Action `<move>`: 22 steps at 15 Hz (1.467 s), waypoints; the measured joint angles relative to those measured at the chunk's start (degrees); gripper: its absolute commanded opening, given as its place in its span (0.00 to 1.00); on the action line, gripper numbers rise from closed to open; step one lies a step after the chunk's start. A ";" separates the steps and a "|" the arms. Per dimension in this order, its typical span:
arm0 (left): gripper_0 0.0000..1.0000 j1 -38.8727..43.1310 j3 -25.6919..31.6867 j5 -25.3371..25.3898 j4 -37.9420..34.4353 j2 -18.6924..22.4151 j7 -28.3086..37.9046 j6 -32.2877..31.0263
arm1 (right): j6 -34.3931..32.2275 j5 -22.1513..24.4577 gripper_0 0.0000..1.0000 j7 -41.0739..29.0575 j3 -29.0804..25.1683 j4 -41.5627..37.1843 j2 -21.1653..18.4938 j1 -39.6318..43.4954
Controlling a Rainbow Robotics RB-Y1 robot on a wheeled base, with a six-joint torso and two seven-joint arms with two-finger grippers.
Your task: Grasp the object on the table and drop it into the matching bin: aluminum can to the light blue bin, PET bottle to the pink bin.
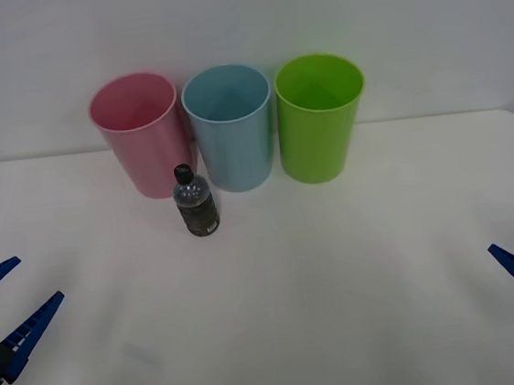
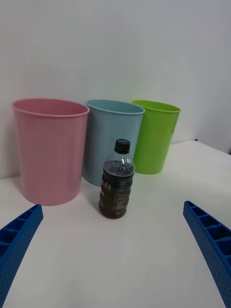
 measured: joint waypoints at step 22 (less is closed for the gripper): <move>1.00 0.99 -13.68 -4.88 4.76 -2.88 -12.23 17.88 | 0.00 0.00 1.00 0.00 0.00 0.00 0.00 0.00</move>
